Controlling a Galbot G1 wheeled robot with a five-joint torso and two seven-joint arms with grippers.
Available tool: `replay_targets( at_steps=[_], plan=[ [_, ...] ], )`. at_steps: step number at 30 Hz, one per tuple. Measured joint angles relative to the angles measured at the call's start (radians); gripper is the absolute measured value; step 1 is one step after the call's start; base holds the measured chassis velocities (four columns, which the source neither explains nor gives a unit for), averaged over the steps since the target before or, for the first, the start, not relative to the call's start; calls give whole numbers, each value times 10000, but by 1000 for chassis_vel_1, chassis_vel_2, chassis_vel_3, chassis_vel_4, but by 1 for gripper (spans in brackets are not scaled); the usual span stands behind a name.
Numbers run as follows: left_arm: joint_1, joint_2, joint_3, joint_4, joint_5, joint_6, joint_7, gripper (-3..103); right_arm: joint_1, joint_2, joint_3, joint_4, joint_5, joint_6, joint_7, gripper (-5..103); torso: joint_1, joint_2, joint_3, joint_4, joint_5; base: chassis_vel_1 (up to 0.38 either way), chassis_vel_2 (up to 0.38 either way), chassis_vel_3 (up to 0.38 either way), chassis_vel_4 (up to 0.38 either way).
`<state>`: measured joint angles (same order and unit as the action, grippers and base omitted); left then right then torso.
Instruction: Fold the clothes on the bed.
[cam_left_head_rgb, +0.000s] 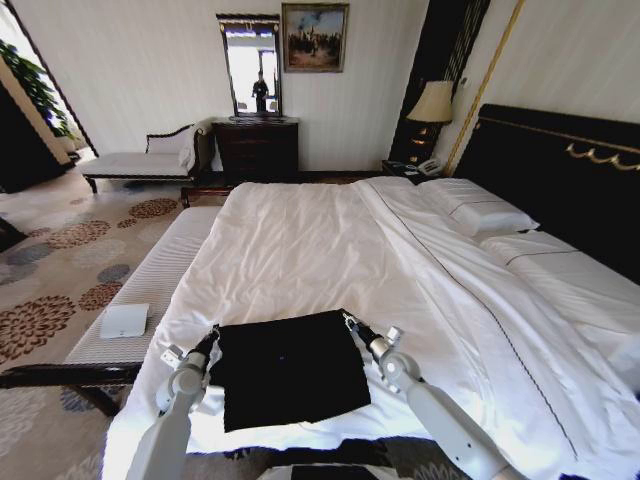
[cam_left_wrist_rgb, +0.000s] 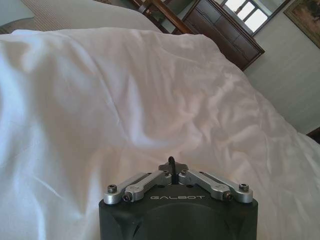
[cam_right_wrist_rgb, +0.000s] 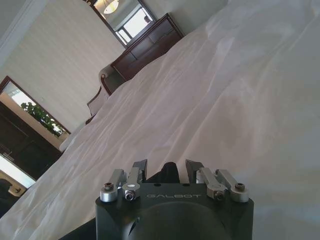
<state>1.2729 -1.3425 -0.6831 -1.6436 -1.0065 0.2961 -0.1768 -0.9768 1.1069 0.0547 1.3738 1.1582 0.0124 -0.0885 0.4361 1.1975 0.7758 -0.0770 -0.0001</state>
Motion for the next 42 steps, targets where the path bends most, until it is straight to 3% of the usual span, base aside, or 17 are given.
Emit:
replay_targets(
  at_steps=[3, 5, 8, 10, 16, 19, 21, 24, 26, 29, 36, 38, 42],
  plan=[
    [78, 69, -50, -92, -26, -4, 2, 1, 54, 172, 6, -231, 69, 26, 23, 58, 0, 0, 0, 0, 1, 0, 0, 0, 0],
    [86, 83, -59, -103, -30, -5, 2, 1, 57, 209, 20, -272, 105, 26, 37, 58, 0, 0, 0, 0, 2, 0, 0, 0, 0],
    [99, 132, -109, -116, -43, -17, 2, 1, 14, 249, 93, -412, 180, 5, 47, 74, 0, 0, 0, 0, 0, 0, 0, 0, 0],
    [95, 138, -116, -116, -46, -20, 2, 1, -16, 245, 110, -453, 202, -4, -23, 80, 0, 0, 0, -1, 1, 0, 0, 0, 0],
    [10, 53, -87, -66, -24, -31, -6, 1, -101, 125, 116, -963, 305, -34, -1575, 99, 0, 1, 0, 0, -1, 0, 0, 0, 0],
    [-20, 14, -65, -42, -8, -33, -16, 1, -59, 116, 66, -1329, 250, 19, -2330, 100, 0, 0, 0, -2, 0, 0, 0, 0, 0],
    [-54, -6, -40, -1, 22, -34, -32, 1, 47, 160, 51, -1786, 152, 102, -3410, 100, 0, 0, 0, -1, 1, 0, 0, 0, 0],
    [-73, -8, -34, 27, 36, -34, -37, 1, 108, 178, 43, -2026, -4, 80, -3987, 103, 0, 0, 0, -1, 2, 0, 0, 0, 0],
    [-119, -15, -31, 76, 48, -34, -47, 1, 213, 237, -39, -2284, -152, 89, -4472, 94, 0, 0, 0, -1, 1, 0, 0, 0, 0],
    [-150, -33, -26, 121, 59, -34, -52, 1, 285, 306, -81, -2375, -171, 106, -4503, 89, 0, 0, 0, 0, 2, 0, 0, 0, 0],
    [-286, -196, 62, 266, 177, -40, -64, 1, 630, 411, -324, -2705, -236, 114, -4435, 57, 0, 0, 0, 0, 2, 0, 0, 0, 0],
    [-302, -210, 75, 281, 188, -40, -67, 1, 663, 410, -339, -2722, -222, 115, -4430, 57, 0, 0, 0, 0, 1, 0, 0, 0, 0],
    [-378, -235, 108, 357, 216, -40, -73, 1, 765, 359, -350, -2782, -136, 151, -4525, 35, 0, 0, 1, 0, 1, 0, 0, 0, 0]
  ],
)
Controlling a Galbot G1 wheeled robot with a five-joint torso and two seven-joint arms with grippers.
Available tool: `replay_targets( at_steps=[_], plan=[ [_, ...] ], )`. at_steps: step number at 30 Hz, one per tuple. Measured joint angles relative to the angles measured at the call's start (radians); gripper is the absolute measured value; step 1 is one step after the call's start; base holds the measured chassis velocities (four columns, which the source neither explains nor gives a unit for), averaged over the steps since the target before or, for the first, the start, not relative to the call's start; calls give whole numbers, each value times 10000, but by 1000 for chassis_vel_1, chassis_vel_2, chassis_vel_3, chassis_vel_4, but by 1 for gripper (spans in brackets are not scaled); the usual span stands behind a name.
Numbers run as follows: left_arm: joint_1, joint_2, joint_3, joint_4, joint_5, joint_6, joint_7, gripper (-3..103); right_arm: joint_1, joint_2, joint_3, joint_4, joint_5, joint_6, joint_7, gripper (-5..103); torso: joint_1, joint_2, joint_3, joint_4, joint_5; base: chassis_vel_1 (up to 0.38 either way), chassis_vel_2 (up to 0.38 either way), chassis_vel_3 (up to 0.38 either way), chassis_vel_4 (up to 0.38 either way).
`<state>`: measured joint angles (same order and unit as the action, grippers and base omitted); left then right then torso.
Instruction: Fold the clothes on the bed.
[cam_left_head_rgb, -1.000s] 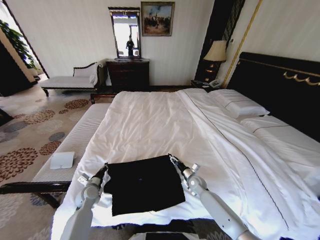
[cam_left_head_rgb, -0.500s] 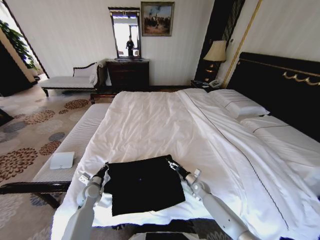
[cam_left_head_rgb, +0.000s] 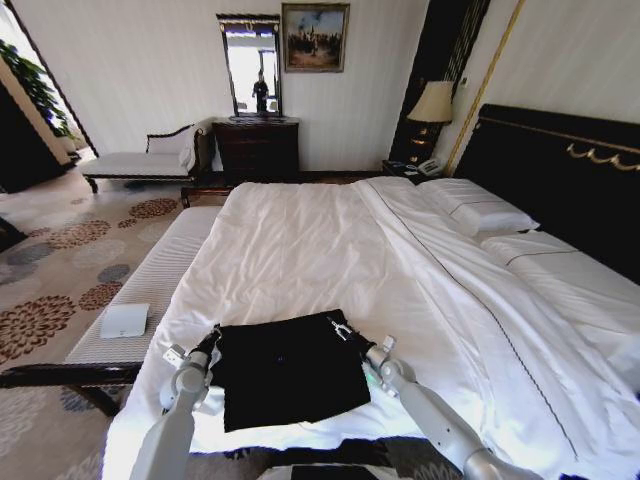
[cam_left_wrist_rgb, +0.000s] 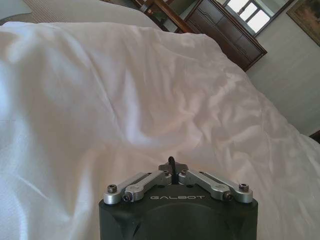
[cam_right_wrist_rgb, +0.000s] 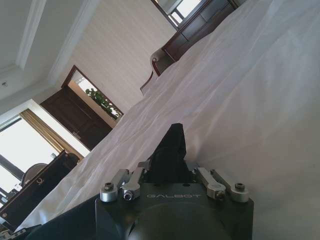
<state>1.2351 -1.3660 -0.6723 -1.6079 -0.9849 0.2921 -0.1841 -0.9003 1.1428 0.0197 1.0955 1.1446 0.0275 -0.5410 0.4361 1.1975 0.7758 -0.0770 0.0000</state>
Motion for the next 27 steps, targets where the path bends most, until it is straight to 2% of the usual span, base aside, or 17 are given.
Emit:
replay_targets(
  at_steps=[1, 3, 5, 9, 16, 20, 21, 22, 23, 25, 27],
  plan=[
    [0, 0, 0, 0, 0, 0, 0, 1, 0, 0, 0, 0, 0, 0, 0, 35, 0, 0, 0, 0, 0, 0, 0, 0, 0],
    [-22, -5, 15, 30, 7, -1, 0, 1, 12, 0, 5, -11, 32, 95, -91, 25, 0, 0, 0, 0, 0, 0, 0, 0, 0],
    [-32, -9, 23, 37, 9, 0, -1, 1, 15, 6, 9, -11, 48, 142, -125, 25, 0, 0, 0, -1, 1, 0, 0, 0, 0],
    [-54, -16, 41, 39, 9, -2, 2, 1, 39, 68, 66, 112, 255, 324, -130, 4, 0, 0, 0, -1, 0, 0, 0, 0, 0],
    [-27, 26, 13, -178, -211, -87, 118, 1, 49, 19, 292, 837, 847, 616, 134, 3, 0, -1, 1, 0, 0, 0, 0, 0, 0],
    [44, 84, -11, -665, -531, -143, 162, 1, -99, -300, 434, 1815, 1181, 856, 431, 3, 0, -1, 1, 1, -2, 0, 0, 0, 0],
    [63, 106, -16, -890, -684, -159, 162, 1, -165, -424, 467, 2157, 1246, 939, 556, 3, 0, -1, 0, 0, -2, 0, 0, 0, 0],
    [67, 178, -16, -1732, -1243, -201, 121, 1, -323, -731, 541, 3015, 1299, 1268, 1011, 3, 0, 0, 0, -2, -2, 0, 0, 0, 0],
    [25, 220, -12, -2191, -1495, -227, 62, 1, -370, -841, 562, 3307, 1226, 1474, 1168, 3, 0, -1, -1, -2, 0, 0, 0, 0, 0],
    [-2, 247, -8, -2388, -1606, -233, 32, 1, -391, -898, 574, 3467, 1171, 1599, 1245, 3, 0, 0, 0, -2, 1, 0, 0, 0, 0],
    [-114, 482, -2, -3393, -2234, -239, -155, 1, -438, -1143, 678, 4159, 1085, 2016, 1585, 3, 0, 0, 0, -2, 1, 0, 0, 0, 0]
  ],
)
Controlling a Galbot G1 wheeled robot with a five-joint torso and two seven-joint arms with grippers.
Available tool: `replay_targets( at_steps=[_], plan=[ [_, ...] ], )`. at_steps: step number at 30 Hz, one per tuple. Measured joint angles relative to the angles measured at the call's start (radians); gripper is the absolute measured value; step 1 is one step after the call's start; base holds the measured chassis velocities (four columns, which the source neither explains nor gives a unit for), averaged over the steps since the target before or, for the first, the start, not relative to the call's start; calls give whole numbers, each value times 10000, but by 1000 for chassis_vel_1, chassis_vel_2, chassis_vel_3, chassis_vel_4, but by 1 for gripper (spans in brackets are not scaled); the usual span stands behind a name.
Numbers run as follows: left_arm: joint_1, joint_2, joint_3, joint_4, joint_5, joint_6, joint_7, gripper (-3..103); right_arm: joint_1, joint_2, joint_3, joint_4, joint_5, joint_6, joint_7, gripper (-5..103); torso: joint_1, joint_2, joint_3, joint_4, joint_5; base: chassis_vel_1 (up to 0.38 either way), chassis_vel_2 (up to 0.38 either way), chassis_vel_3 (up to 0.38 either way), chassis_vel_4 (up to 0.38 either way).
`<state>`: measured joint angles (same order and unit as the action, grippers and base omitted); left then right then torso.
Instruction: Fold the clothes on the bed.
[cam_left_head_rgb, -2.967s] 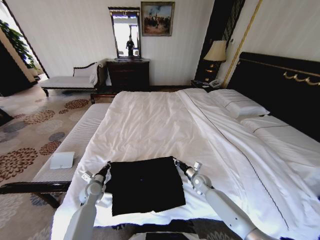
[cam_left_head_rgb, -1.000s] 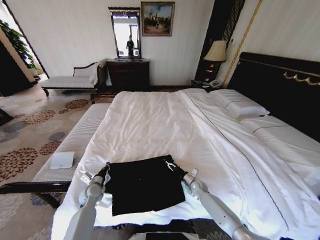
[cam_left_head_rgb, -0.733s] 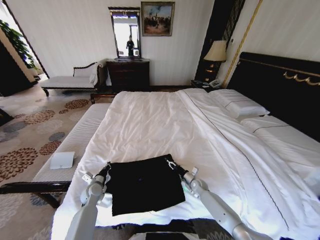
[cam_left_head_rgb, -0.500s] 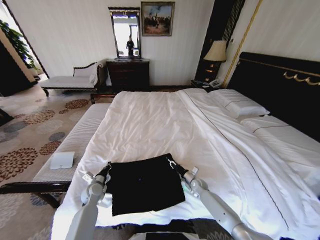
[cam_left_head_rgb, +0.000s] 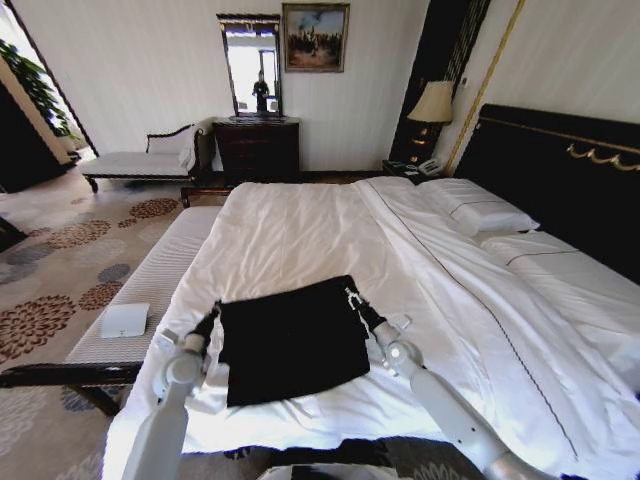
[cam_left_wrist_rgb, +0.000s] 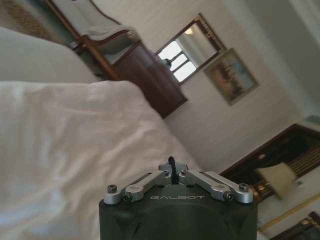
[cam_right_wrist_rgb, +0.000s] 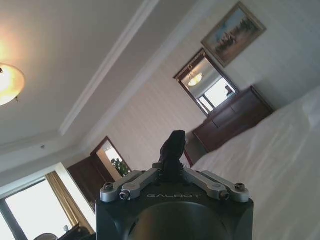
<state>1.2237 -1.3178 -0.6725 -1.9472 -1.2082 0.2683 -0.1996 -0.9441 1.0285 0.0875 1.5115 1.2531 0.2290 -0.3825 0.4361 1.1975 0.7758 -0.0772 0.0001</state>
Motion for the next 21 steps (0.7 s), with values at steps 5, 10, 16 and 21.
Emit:
replay_targets(
  at_steps=[5, 10, 16, 21],
  plan=[
    [19, 591, -255, -1375, -810, 25, -279, 1, -149, -413, 330, 1397, 112, 270, 444, 3, 0, 0, 0, 1, -1, 0, 0, 0, 0],
    [399, 1012, -699, -2268, -1083, 67, -399, 1, -465, -632, 688, 2477, 87, 449, 712, 3, 0, 1, -1, 1, -1, 0, 0, 0, 0],
    [870, 1161, -1182, -2922, -1279, 72, -476, 1, -938, -703, 1126, 3428, -127, 555, 864, 3, 0, 0, -1, 1, -1, 0, 0, 0, 0],
    [1280, 1166, -1447, -3492, -1382, 72, -522, 1, -1505, -742, 1542, 3920, -543, 654, 887, 3, -1, 0, -1, 1, 0, 0, 0, 0, 0]
  ],
)
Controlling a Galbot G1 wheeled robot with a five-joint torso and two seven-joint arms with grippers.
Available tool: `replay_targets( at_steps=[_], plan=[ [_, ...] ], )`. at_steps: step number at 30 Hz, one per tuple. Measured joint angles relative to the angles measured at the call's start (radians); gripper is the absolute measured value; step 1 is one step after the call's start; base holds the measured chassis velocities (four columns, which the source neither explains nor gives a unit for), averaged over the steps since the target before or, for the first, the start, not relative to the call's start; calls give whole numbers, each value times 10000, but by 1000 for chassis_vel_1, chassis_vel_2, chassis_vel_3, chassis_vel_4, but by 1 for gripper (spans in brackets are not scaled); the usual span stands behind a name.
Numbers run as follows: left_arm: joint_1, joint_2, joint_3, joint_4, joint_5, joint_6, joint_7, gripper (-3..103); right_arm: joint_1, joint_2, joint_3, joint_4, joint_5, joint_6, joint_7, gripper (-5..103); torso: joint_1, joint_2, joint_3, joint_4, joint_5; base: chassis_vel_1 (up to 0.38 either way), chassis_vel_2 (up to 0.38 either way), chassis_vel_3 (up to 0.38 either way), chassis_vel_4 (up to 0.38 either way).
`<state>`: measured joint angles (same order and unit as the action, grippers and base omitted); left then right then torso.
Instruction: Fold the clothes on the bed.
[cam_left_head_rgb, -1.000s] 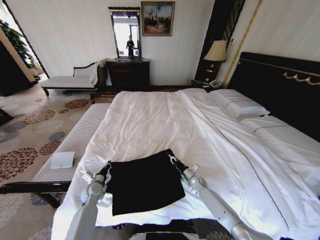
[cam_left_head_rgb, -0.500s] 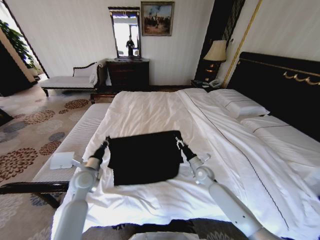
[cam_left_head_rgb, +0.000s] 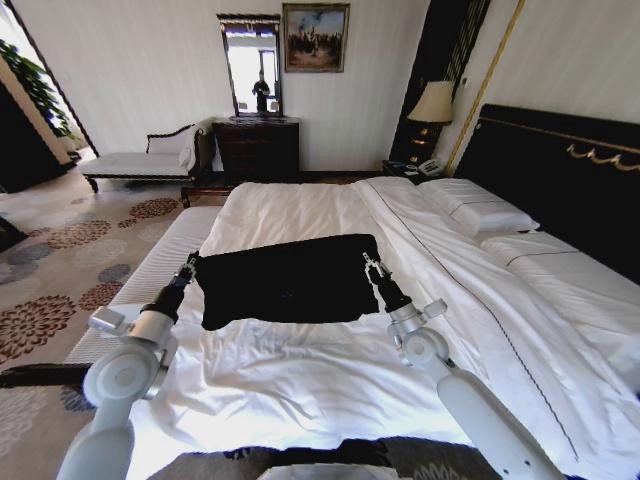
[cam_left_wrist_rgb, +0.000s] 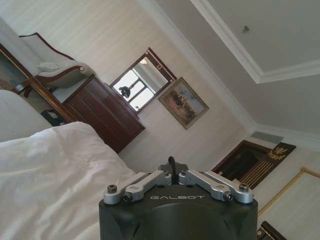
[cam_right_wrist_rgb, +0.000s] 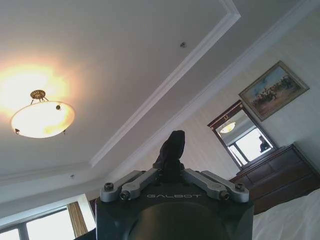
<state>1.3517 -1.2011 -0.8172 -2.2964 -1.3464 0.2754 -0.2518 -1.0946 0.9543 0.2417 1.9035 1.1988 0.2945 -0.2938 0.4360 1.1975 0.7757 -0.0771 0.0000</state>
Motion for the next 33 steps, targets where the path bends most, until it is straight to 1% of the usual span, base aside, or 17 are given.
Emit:
replay_targets(
  at_steps=[5, 8, 12, 20, 24, 25, 26, 27, 29, 30, 31, 33],
  plan=[
    [486, -47, -239, -485, -42, -4, 44, 1, -590, -11, 370, 292, -345, 193, -50, 3, 0, 0, 0, -1, 0, 0, 0, 0, 0],
    [829, -163, -400, -845, -110, -23, 250, 1, -1008, 58, 663, 407, -502, 382, -419, 3, 0, 1, 0, 0, 0, 0, 0, 0, 0],
    [1076, -385, -406, -901, 8, -71, 343, 1, -1212, 181, 806, 344, -620, 500, -677, 3, -1, 1, 0, 0, 0, 0, 0, 0, 0],
    [1356, -661, -445, -1134, 26, -93, 343, 1, -1629, 143, 1141, 634, -731, 509, -660, 3, 0, 0, 0, 1, 0, 0, 0, 0, 0],
    [1704, -1000, -399, -1533, 240, -109, 337, 1, -2268, 75, 1413, 1186, -1025, 513, -89, 3, 0, 0, 0, 0, 1, 0, 0, 0, 0],
    [1704, -1000, -399, -1533, 240, -109, 337, 1, -2268, 75, 1413, 1186, -1025, 513, -89, 3, 0, 0, 0, 0, 1, 0, 0, 0, 0],
    [1847, -1093, -372, -1685, 316, -113, 326, 1, -2444, 61, 1471, 1348, -1099, 512, 67, 3, 0, 0, 1, 0, -1, 0, 0, 0, 0],
    [2172, -1229, -336, -1948, 460, -114, 301, 1, -2842, 18, 1617, 1764, -1273, 457, 446, 3, 0, 1, 1, -1, 2, 0, 0, 0, 0],
    [2587, -1319, -331, -2050, 604, -85, 178, 1, -3376, -54, 1836, 2359, -1469, 337, 988, 3, 0, 1, 0, 0, 3, 0, 0, 0, 0],
    [2587, -1319, -331, -2050, 604, -85, 178, 1, -3376, -54, 1836, 2359, -1469, 337, 988, 3, 0, 1, 0, 0, 3, 0, 0, 0, 0],
    [2902, -1333, -361, -2073, 693, -23, 72, 1, -3698, -93, 1995, 2745, -1557, 261, 1340, 3, -1, 1, 0, 1, 2, 0, 0, 0, 0],
    [3520, -1206, -618, -2080, 781, 306, -297, 1, -4621, -186, 2499, 3790, -1718, -69, 2559, 3, -1, 2, -1, 1, -2, 0, 0, 0, 0]
  ],
)
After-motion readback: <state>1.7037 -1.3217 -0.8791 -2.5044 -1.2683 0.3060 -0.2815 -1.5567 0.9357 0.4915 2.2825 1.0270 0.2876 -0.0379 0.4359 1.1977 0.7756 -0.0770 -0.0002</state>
